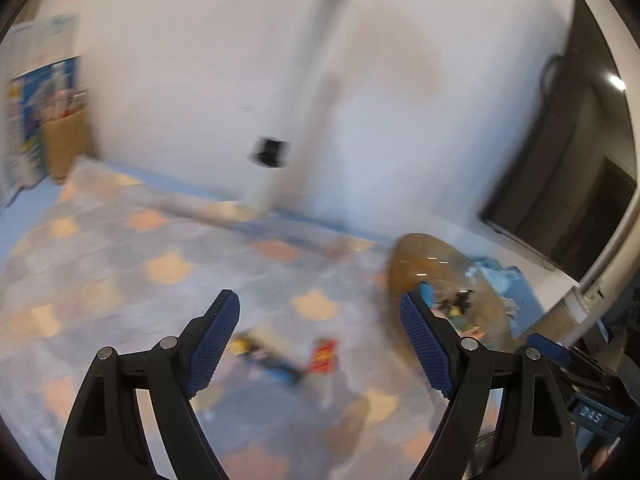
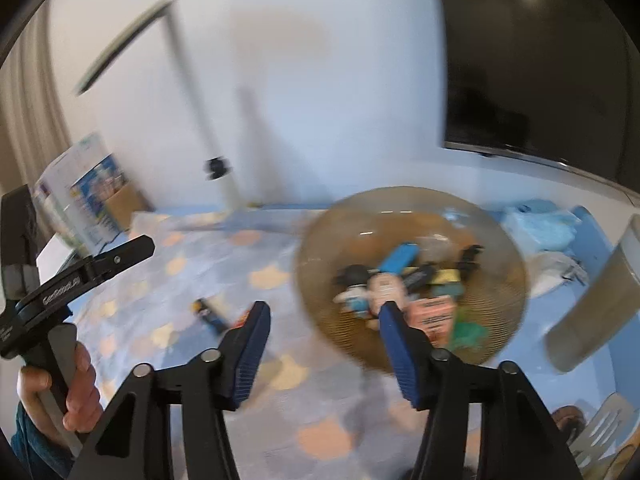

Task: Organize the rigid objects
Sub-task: 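Move both grippers back over the two lighters on the table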

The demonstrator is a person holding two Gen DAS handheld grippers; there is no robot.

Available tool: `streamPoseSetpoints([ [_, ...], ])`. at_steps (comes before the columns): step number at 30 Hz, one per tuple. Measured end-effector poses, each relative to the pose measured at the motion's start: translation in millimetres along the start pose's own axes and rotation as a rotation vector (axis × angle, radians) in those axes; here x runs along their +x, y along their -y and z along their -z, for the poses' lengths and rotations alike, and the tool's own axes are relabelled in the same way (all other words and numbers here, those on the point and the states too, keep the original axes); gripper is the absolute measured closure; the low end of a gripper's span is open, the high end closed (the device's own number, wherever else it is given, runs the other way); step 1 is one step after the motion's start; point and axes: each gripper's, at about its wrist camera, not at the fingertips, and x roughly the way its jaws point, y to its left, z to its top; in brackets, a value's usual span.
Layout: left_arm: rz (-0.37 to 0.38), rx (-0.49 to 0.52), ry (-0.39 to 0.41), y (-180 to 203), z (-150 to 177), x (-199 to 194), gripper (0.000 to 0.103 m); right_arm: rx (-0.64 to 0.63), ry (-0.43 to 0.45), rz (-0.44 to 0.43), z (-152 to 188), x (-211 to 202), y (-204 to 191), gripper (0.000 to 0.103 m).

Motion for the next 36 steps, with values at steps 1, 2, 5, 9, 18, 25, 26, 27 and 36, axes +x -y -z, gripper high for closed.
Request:
streamPoseSetpoints([
  [1,-0.018,-0.011,-0.005,-10,3,-2,0.022,-0.018,0.002,-0.014,6,1,-13,0.045],
  [2,-0.038,-0.023,-0.015,-22,8,-4,0.022,-0.029,0.001,-0.022,11,3,-22,0.045],
  [5,-0.097,-0.047,-0.045,-51,31,-1,0.022,-0.047,-0.033,-0.050,34,24,-49,0.045],
  [9,-0.141,-0.056,-0.096,-73,62,15,0.022,-0.050,-0.099,-0.029,75,70,-68,0.045],
  [18,-0.181,0.039,-0.061,-65,85,18,0.022,0.035,-0.143,-0.029,108,103,-59,0.045],
  [25,-0.189,0.074,-0.065,-59,85,20,0.022,-0.002,-0.139,-0.013,107,103,-65,0.045],
  [26,-0.189,0.076,-0.072,-59,85,21,0.022,-0.002,-0.139,-0.016,107,103,-64,0.045],
  [27,-0.187,0.078,-0.082,-59,85,22,0.022,0.000,-0.145,-0.021,106,105,-64,0.045],
  [36,-0.093,-0.046,-0.219,-72,55,48,0.022,-0.092,-0.285,-0.076,69,137,-86,0.045],
])
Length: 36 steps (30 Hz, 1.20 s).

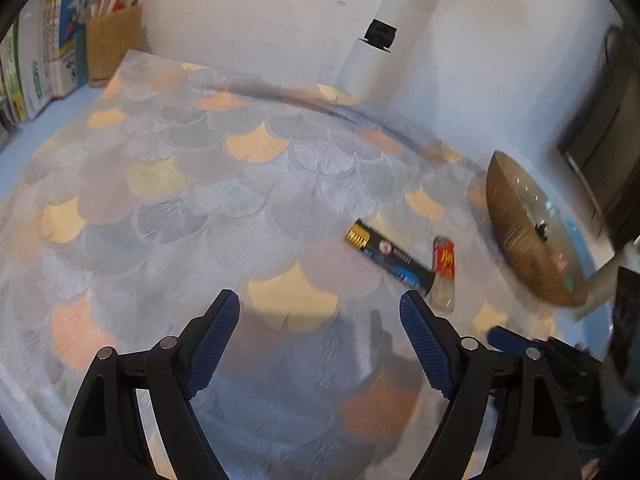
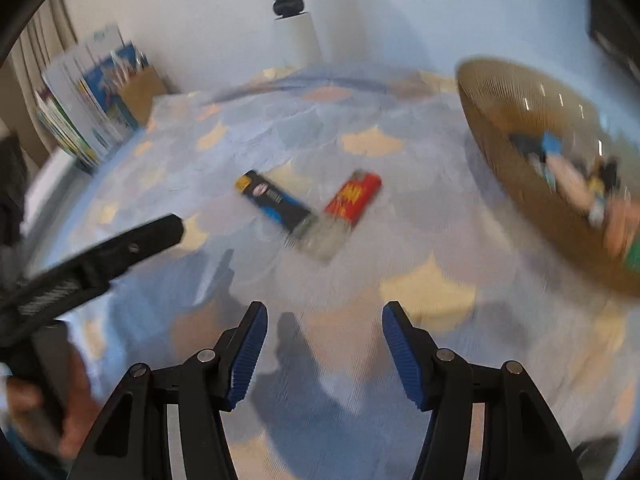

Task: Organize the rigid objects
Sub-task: 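Move both grippers back over the two lighters on the table, then grasp the black FASHION lighter with the left gripper while the right grasps the red lighter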

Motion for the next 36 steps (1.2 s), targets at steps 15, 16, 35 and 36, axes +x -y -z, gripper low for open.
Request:
streamPoseSetpoints([
  [15,-0.032,0.093,-0.059,54,-11,52,0.022,0.155,0.089,0.012,-11,11,54,0.075],
  [16,-0.050,0.101,-0.052,58,-12,54,0.022,0.168,0.097,-0.021,-10,10,60,0.075],
  [35,-0.074,0.210,-0.035,69,-19,63,0.075,-0.102,0.091,0.077,-28,27,21,0.079],
  [36,-0.018,0.200,-0.050,61,-18,58,0.079,-0.102,0.091,0.066,-25,25,19,0.081],
])
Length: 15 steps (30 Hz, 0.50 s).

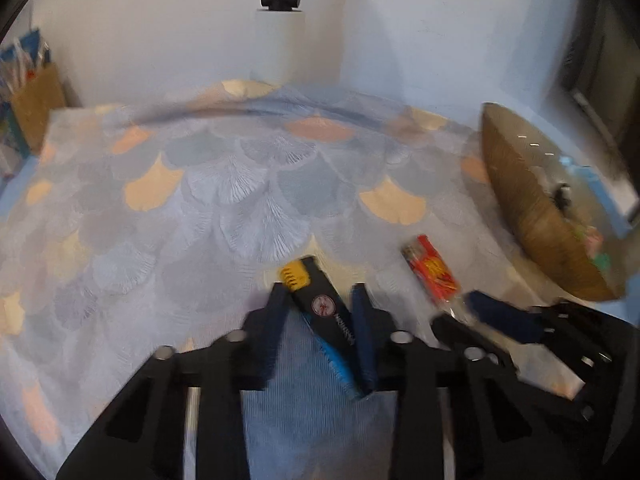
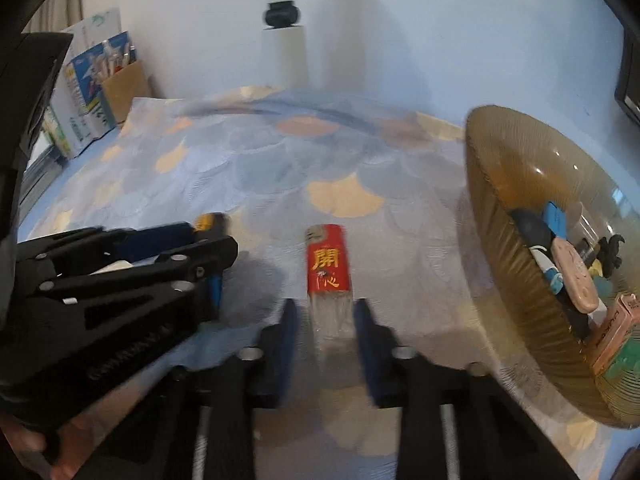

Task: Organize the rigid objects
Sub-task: 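Grasp the black FASHION lighter with the left gripper while the right grasps the red lighter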

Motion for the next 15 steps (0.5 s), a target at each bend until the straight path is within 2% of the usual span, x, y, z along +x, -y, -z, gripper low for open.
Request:
streamPoseSetpoints([
  [3,0.047,0.002,0.005,-13,11,-14,0.086,0.032,0.013,-0.016,6,-10,-1,0.081],
  [9,0.071,-0.020,-0.012,-23,21,-25,0.085,0.063,0.046,-0.022,20,-33,-5,0.081],
  [10,0.073,-0.023,-0.015,-21,21,-24,0.084,0.059,0.035,-0.016,22,-32,-5,0.081],
  [12,0.061,-0.022,-0.032,-19,22,-23,0.071,0.057,0.005,-0.021,25,-28,-6,0.081],
  [15,0.045,-0.026,-0.021,-19,31,-28,0.067,0.091,-0.025,-0.054,33,-23,1,0.081],
])
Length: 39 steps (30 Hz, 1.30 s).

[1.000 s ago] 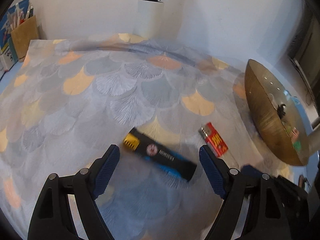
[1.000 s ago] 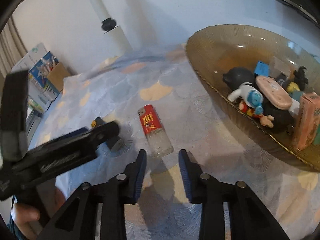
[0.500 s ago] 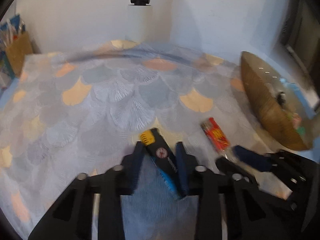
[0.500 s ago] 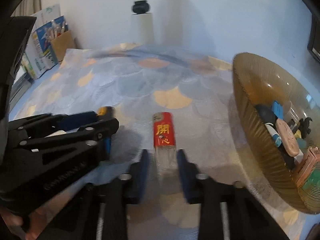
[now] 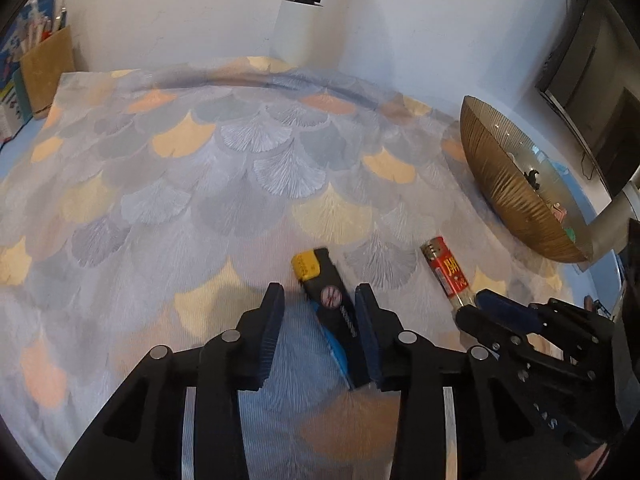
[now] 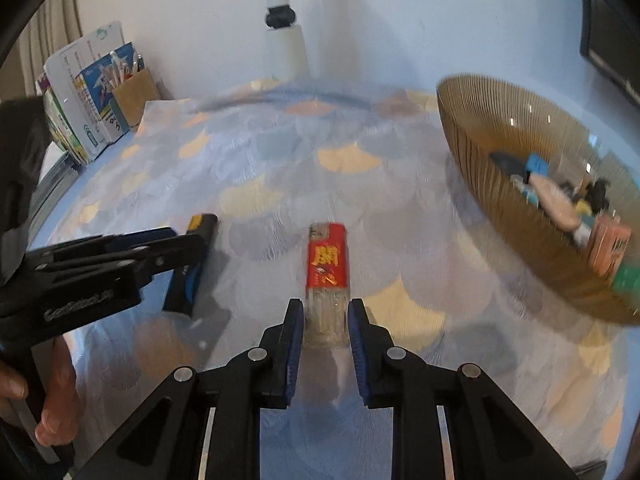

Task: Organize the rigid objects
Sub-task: 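Grasp the black FASHION lighter with the left gripper while the right grasps the red lighter, then carry both lighters into the amber bowl and open both grippers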

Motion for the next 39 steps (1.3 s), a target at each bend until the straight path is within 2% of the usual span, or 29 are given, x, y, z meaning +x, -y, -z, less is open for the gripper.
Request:
streamPoseSetpoints([
  [2,-0.014,0.004,0.007,3,6,-4,0.062,0.015,-0.003,-0.029,0,-1,3,0.076],
  [4,-0.054,0.021,0.012,9,8,-4,0.062,0.021,-0.010,-0.043,-3,1,3,0.066],
  [7,-0.132,0.069,0.016,22,9,1,0.063,-0.036,-0.005,0.022,-4,5,-8,0.066],
  [8,-0.157,0.091,0.020,27,10,2,0.064,-0.058,-0.005,0.045,-5,7,-12,0.066],
  [9,-0.173,0.111,0.023,30,12,2,0.076,-0.085,-0.002,0.071,-4,8,-17,0.066],
  [11,-0.188,0.154,0.031,39,13,4,0.082,-0.111,0.006,0.080,-5,9,-21,0.070],
  [13,-0.168,0.135,0.038,38,13,4,0.083,-0.116,0.003,0.052,-5,9,-22,0.081],
  [14,-0.148,0.116,0.043,35,13,3,0.083,-0.121,0.000,0.045,-4,9,-22,0.081],
  [17,-0.007,0.006,0.088,19,14,-7,0.083,-0.129,-0.011,0.009,2,4,-23,0.081],
  [21,0.046,-0.064,0.144,7,16,-24,0.083,-0.137,-0.002,-0.009,13,-10,-26,0.081],
  [29,0.052,-0.061,0.194,15,16,-43,0.083,-0.117,0.050,0.007,20,-42,-20,0.081],
  [33,0.026,-0.032,0.272,28,9,-66,0.083,-0.125,0.099,0.033,18,-66,-15,0.081],
  [39,0.033,-0.038,0.399,66,-32,-93,0.083,-0.153,0.193,0.119,-1,-115,10,0.081],
])
